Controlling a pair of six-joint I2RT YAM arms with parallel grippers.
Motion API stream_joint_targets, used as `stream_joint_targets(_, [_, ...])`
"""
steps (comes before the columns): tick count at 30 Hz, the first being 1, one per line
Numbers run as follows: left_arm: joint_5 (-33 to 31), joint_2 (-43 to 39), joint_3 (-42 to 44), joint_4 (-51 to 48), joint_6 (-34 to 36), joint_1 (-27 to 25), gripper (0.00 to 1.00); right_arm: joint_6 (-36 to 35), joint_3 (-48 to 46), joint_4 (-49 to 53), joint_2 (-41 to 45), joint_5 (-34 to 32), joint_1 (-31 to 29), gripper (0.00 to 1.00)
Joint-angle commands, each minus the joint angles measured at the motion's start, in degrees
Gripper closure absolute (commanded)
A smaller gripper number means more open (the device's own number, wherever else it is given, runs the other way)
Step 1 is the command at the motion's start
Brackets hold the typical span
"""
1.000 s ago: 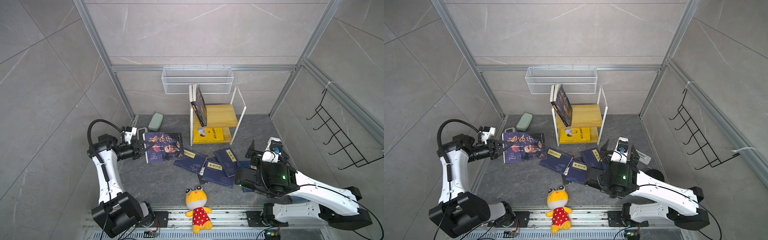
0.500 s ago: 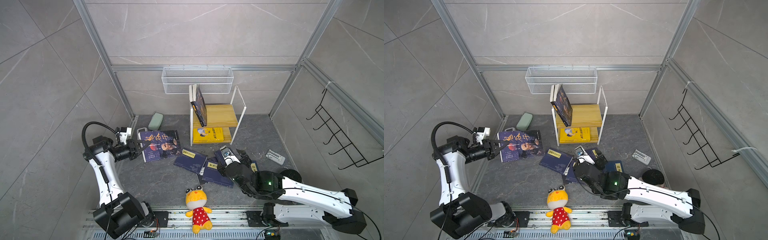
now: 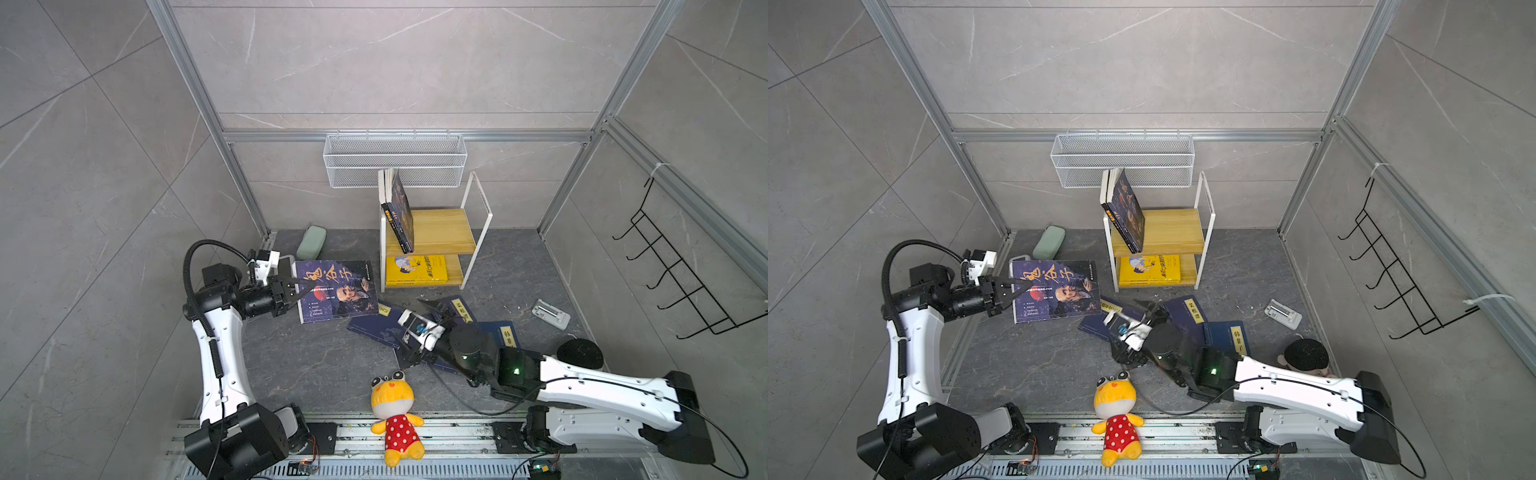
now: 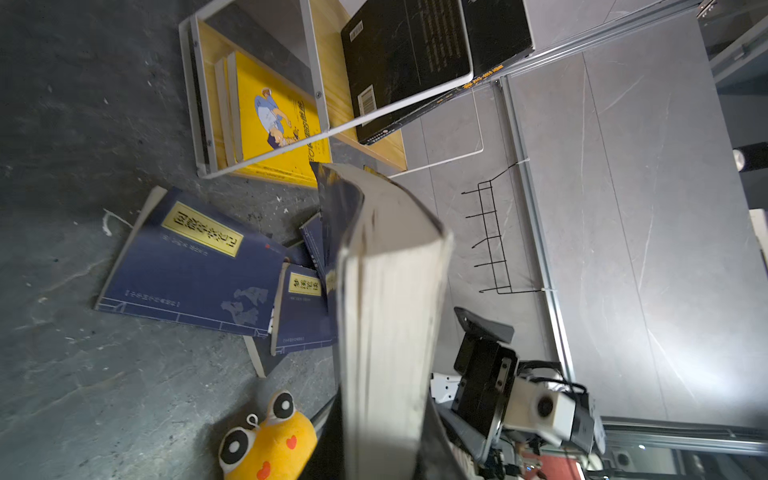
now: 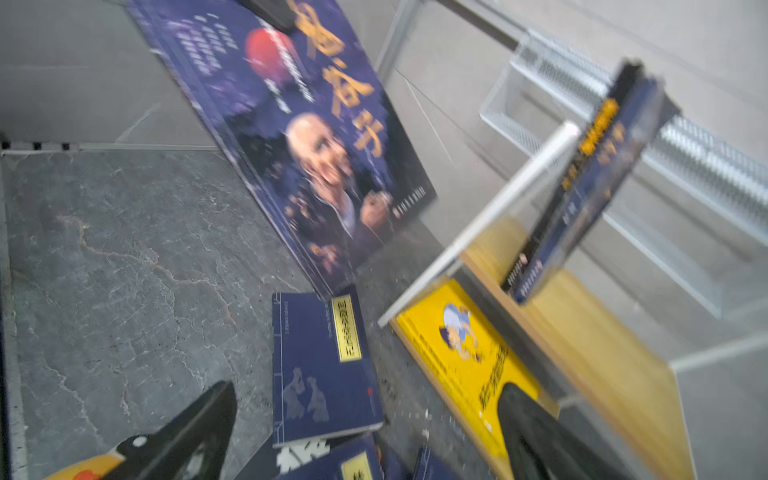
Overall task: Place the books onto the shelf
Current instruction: 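Move the right gripper to the purple book's top edge and grasp it, then pull the purple book away with the right gripper while the left gripper opens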
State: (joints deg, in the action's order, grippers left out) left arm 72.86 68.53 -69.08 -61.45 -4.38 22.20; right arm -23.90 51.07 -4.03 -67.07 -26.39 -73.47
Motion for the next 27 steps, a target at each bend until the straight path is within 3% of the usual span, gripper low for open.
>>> stream_joint_targets(1, [1.6,-1.1,2.0,14.8,-16.8,-2.2,1.0,-13.9,1.7,-11.9,-7.2,-3.8,-4.7,0.01])
stream_joint_targets(5, [-0.5,-1.5,5.4,24.4,-27.9,-4.3,1.0,-18.8,4.5,-20.0,-14.9,-7.8,-7.6,0.01])
stream_joint_targets(10, [-0.6,-3.4,7.4,27.6,-31.7,-10.5,1.0,-23.0,10.0,-26.0,-24.2,-15.8,-7.8,0.04])
stream_joint_targets(14, [-2.0,-5.6,10.2,31.3,-36.5,-12.5,1.0,-27.4,13.4,-32.2,-29.8,-20.3,-7.7,0.11])
stream_joint_targets(19, [-1.8,-7.6,12.3,32.0,-37.6,-14.5,1.0,-27.0,16.3,-32.6,-33.4,-22.6,-5.9,0.26])
stream_joint_targets(24, [-2.0,-9.8,14.3,33.3,-39.6,-15.0,1.0,-27.0,16.7,-31.4,-33.8,-24.3,-4.0,0.47])
stream_joint_targets(27, [-2.0,-11.1,15.5,34.0,-40.6,-15.0,1.0,-26.6,15.9,-31.4,-33.2,-24.5,-3.0,0.68])
